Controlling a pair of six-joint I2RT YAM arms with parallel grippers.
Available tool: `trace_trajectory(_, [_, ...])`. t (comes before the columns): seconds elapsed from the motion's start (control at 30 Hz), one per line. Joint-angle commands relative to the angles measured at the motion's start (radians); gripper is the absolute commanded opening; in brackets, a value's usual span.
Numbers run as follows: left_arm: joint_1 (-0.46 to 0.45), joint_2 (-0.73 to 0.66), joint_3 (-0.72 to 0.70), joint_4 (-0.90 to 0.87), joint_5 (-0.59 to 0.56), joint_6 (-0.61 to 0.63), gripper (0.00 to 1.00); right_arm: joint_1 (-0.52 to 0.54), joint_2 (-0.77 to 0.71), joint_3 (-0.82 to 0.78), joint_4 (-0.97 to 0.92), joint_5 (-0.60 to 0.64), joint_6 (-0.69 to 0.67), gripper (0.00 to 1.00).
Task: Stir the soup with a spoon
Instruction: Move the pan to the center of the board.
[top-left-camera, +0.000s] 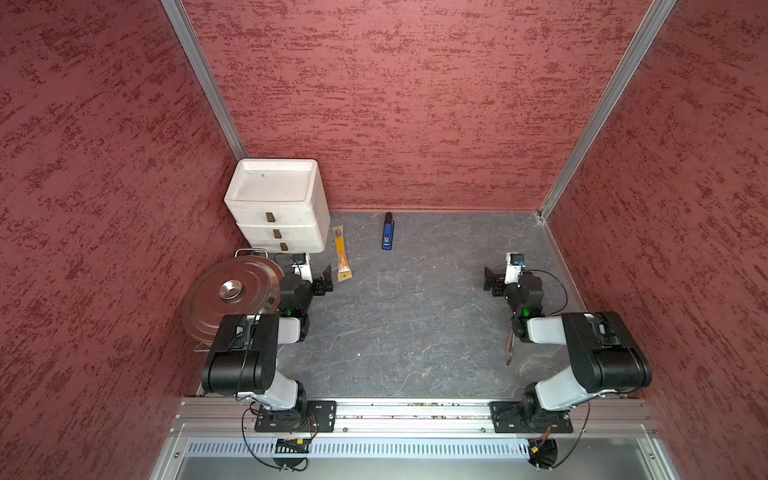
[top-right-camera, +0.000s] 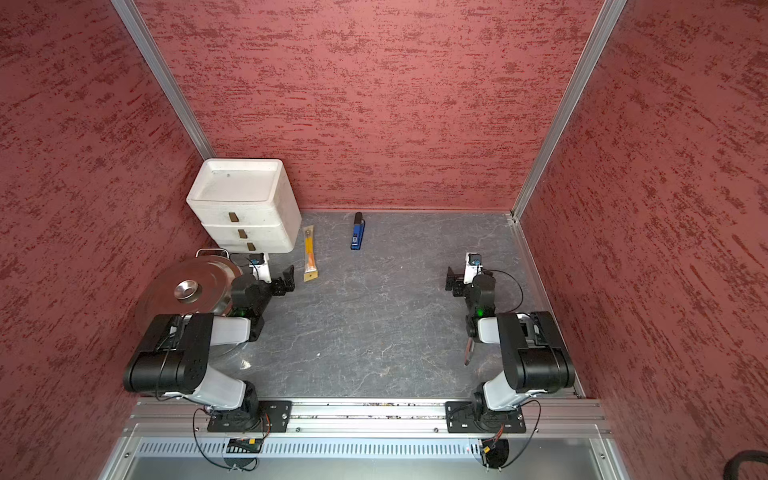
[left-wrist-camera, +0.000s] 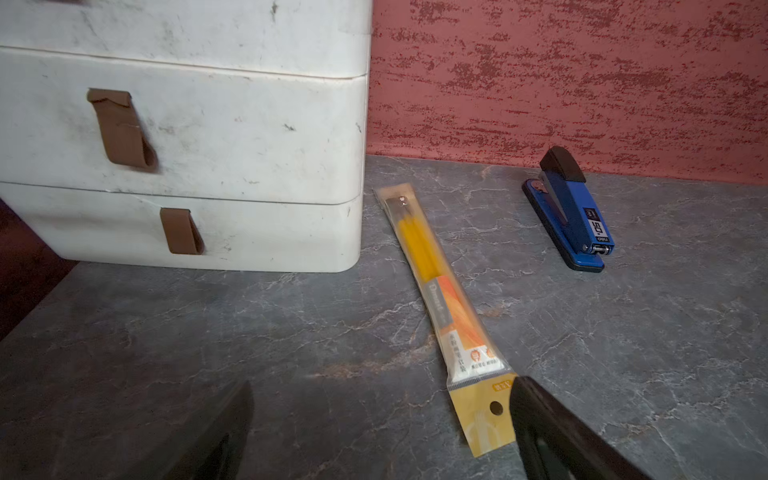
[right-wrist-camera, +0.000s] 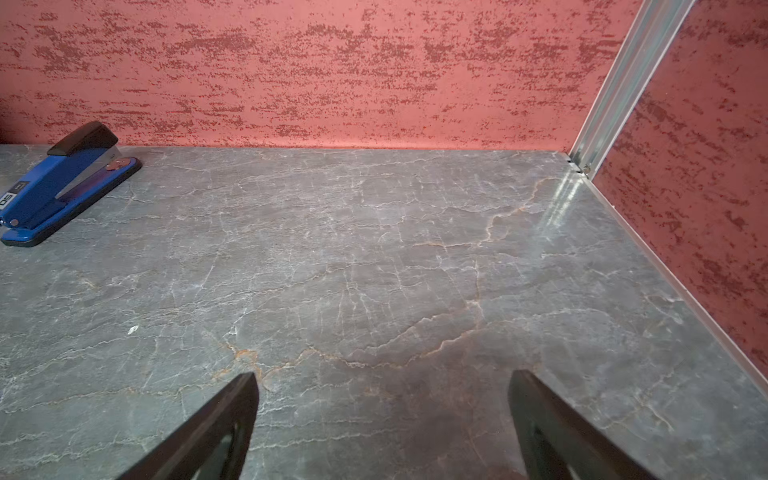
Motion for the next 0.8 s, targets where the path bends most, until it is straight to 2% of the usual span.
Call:
trace_trajectory(0.0, [0.003, -0.003, 0.010, 0.011, 0.010, -0.002, 1.00, -0.002, -0.006, 0.009, 0.013, -0.005, 0.009, 0.99])
trace_trajectory(0.57, [0.004, -0.003, 0.011, 0.008, 0.010, -0.002, 1.00, -0.003, -0.006, 0.009, 0.014, -0.005, 0.010, 0.98])
trace_trajectory(0.77, [-0.005, -0.040, 0.008, -0.020, 0.116, 0.053, 1.00, -0.002, -0.022, -0.015, 0.046, 0.007, 0.016, 0.98])
